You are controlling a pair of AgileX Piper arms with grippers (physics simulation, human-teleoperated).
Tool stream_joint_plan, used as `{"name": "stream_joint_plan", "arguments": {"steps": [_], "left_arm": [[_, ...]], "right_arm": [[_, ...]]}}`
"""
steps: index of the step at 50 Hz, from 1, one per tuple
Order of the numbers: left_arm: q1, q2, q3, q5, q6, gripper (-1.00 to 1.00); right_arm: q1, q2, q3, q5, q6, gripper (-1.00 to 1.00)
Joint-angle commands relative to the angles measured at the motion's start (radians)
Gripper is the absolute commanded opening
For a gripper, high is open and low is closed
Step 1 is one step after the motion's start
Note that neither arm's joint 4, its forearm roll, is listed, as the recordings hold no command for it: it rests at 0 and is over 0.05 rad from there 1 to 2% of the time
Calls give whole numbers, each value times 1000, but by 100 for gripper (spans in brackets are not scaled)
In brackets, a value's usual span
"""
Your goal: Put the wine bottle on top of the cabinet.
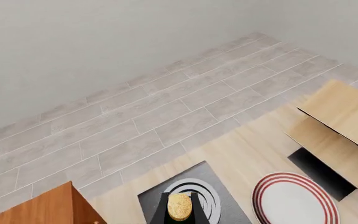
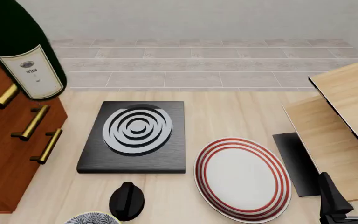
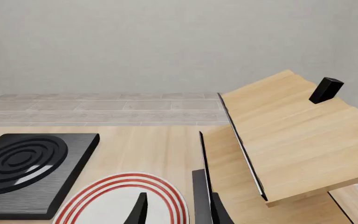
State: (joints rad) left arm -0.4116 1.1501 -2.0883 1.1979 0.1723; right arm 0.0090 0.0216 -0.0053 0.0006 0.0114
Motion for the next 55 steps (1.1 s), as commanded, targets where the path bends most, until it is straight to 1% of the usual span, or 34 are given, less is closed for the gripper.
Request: {"name": "stream_joint_plan", "arguments": {"steps": [1,2,3,4,5,9,11,14,17,31,36,37,41,43,45,46,50,55], "left_arm": [[66,43,-78,20,19,-100],[66,42,-85,21,6,-100],[66,40,-86,22,-23,-100],[66,36,-74,22,-10,-100],[88,38,-61,20,9,-100],[102,36,-54,17,3,-100],[126,34,-28,7,18,-100],[132,24,-5,13,36,-100],[149,34,-41,22,41,-100],[206,53,-87,22,66,-100],[239,69,-116,22,62,-100],[259,77,-128,22,63,-100],[276,83,-134,22,60,-100],[289,85,-137,22,45,-100],[296,81,-128,22,60,-100],[314,92,-149,22,44,-100],[322,93,-155,22,47,-100],[360,110,-189,22,47,-100]], "right_arm": [[0,0,0,0,0,100],[0,0,0,0,0,100],[0,0,0,0,0,100],[0,-1,0,0,0,100],[0,0,0,0,0,100],[0,0,0,0,0,100],[0,0,0,0,0,100],[0,0,0,0,0,100],[0,0,0,0,0,100],[0,0,0,0,0,100],[0,0,0,0,0,100],[0,0,0,0,0,100],[0,0,0,0,0,100],[0,0,0,0,0,100],[0,0,0,0,0,100],[0,0,0,0,0,100],[0,0,0,0,0,100],[0,0,0,0,0,100]]}}
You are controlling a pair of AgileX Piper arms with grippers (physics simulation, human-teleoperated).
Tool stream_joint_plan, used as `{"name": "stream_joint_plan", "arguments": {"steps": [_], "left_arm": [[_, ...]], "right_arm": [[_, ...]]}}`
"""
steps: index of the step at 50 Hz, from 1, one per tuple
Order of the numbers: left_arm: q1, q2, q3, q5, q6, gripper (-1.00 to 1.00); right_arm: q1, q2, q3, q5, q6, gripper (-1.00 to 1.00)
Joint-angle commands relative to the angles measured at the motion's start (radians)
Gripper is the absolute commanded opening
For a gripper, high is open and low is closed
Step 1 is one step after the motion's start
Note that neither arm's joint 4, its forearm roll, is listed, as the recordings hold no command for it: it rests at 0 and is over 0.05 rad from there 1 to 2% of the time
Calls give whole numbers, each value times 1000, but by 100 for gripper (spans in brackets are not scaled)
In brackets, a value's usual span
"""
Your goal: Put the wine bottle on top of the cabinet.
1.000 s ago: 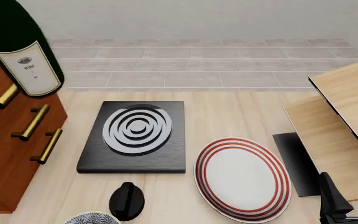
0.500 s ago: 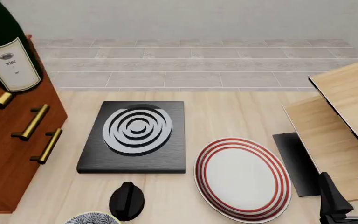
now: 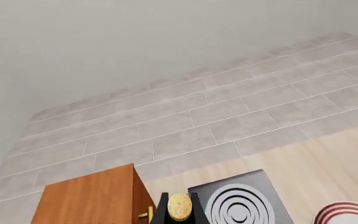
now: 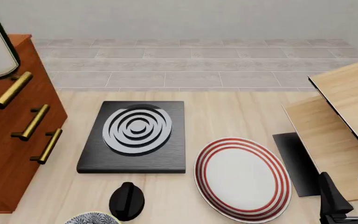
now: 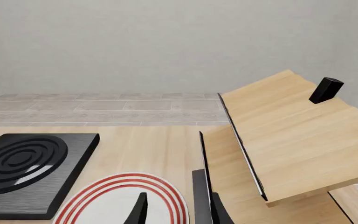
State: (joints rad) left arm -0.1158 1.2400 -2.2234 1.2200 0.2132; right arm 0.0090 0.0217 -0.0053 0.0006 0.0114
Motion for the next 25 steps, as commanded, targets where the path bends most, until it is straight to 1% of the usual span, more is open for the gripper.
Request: {"name": "stream_joint_plan", "arguments": {"steps": [1,4,6,8,16,17,19,21,22,23,25], "left_arm": [[71,22,-56,0,7,-100],[98,32,-62,0,15,-100],[122,42,-80,0,7,-100],[130,46,-87,0,3,-100],[227,94,-135,0,8,-100],[241,100,-141,0,20,-100],[267,115,-157,0,9,-100],[282,126,-181,0,17,-100],[293,134,-198,0,5,-100],[320,152,-219,0,16,-100],[323,154,-224,0,12,-100]], "right_arm": [[0,0,0,0,0,100],[0,0,0,0,0,100],[0,0,0,0,0,100],[0,0,0,0,-1,100],[0,0,0,0,0,100],[0,0,0,0,0,100],[0,0,0,0,0,100],[0,0,0,0,0,100],[0,0,0,0,0,100],[0,0,0,0,0,100],[0,0,0,0,0,100]]}}
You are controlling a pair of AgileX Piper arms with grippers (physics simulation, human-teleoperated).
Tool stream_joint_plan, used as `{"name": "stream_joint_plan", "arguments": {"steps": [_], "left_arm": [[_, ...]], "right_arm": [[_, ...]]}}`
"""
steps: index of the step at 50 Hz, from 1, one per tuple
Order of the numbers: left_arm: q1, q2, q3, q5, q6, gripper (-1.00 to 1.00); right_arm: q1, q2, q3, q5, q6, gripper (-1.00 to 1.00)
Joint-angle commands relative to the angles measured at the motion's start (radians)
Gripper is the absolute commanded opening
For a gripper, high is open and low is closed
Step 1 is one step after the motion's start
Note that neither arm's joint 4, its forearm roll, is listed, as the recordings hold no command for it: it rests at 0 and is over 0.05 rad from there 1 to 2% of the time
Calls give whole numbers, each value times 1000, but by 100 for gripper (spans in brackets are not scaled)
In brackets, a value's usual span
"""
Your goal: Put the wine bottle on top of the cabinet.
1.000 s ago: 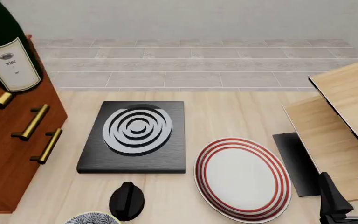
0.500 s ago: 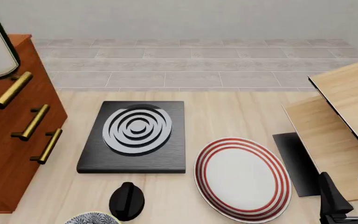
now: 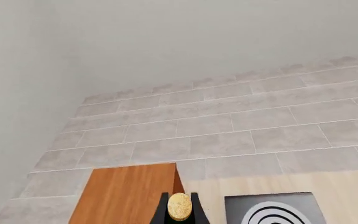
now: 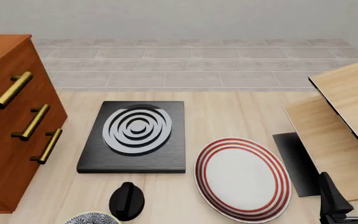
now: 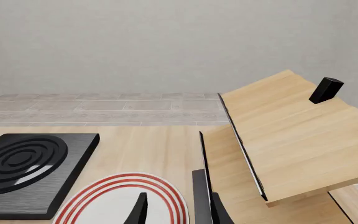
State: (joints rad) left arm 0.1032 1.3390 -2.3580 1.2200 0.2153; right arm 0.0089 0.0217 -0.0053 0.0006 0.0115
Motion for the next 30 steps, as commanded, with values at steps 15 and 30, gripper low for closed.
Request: {"name": "stream_joint_plan", "arguments": {"steps": [15,30], "left_arm": [[222,76,-9,-60,36,-100],[314,34,174,-196,13,-100]], "right_arm": [[0,0,0,0,0,100],[0,0,0,0,0,100]]}}
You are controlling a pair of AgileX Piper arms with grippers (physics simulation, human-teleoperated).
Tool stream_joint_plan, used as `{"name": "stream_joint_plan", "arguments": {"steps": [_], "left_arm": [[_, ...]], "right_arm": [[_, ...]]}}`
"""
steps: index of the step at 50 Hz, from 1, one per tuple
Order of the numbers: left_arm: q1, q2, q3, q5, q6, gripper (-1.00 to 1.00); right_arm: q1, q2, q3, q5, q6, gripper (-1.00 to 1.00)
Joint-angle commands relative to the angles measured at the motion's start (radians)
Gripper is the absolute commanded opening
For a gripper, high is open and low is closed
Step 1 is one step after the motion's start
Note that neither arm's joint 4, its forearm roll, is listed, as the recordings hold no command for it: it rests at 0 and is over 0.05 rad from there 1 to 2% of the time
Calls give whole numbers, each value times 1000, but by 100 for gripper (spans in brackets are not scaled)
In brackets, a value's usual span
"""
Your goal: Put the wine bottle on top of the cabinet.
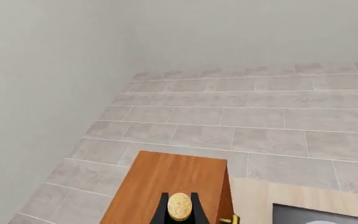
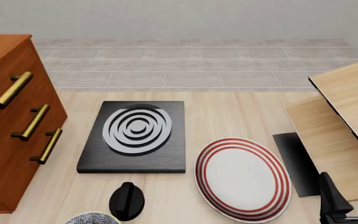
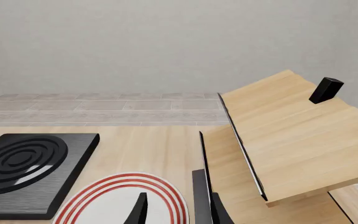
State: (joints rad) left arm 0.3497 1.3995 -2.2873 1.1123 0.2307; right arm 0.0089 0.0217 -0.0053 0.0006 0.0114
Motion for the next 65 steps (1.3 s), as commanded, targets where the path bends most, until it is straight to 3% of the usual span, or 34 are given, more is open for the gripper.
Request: {"name": "stream_joint_plan", "arguments": {"steps": [1,23,42,53,65], "left_arm": [[77,-28,118,-104,1,-100],[187,-98,490,-378,-26,-100],[201,-140,657,-465,-38,-100],[197,-135,690,-483,-57,-100],[198,-163,860,-587,-53,-100]], "right_arm": [[0,0,0,0,0,100],[0,0,0,0,0,100],[0,1,0,-1,0,100],[0,0,0,0,0,100],[0,0,0,0,0,100]]}}
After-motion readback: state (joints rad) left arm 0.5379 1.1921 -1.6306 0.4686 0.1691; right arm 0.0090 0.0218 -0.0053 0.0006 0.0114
